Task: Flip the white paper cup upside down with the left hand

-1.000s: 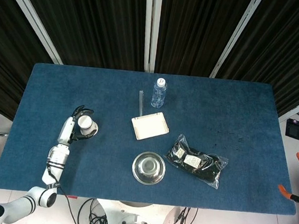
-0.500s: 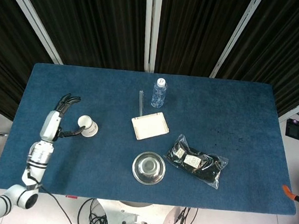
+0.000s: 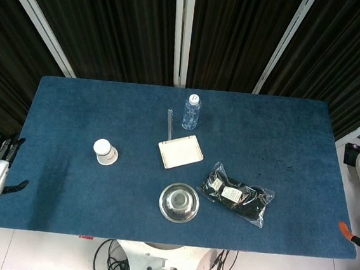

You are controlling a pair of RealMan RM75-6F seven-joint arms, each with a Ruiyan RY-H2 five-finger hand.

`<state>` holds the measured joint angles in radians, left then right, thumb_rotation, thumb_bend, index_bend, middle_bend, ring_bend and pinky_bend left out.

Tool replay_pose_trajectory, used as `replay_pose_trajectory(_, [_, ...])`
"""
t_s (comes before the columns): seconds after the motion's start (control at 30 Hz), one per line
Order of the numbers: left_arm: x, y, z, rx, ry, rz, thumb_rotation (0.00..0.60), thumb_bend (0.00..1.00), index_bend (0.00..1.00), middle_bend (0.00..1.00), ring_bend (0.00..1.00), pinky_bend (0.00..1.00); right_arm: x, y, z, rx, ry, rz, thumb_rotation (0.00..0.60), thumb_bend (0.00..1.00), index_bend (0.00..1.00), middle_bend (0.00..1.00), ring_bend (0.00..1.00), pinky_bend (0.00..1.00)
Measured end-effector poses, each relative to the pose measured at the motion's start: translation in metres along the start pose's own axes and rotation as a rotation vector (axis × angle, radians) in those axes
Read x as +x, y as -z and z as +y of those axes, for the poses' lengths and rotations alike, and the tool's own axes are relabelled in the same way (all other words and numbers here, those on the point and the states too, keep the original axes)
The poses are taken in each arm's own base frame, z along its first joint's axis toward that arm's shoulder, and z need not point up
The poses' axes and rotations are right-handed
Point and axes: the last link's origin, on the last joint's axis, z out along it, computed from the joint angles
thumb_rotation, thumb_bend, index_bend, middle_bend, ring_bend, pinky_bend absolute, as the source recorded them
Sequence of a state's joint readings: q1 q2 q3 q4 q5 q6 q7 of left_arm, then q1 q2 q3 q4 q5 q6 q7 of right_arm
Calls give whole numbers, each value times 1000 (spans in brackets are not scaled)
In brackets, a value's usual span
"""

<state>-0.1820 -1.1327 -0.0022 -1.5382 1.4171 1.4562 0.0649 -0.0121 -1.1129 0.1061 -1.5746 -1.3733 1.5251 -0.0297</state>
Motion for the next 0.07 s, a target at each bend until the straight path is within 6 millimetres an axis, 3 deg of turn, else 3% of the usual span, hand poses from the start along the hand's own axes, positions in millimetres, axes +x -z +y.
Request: replay_pose_trajectory(0.07, [-7,13,-5,22,27,-29,600,120,64,1,0,0,-1,0,-2,3,2,-2,600,110,0,0,0,0])
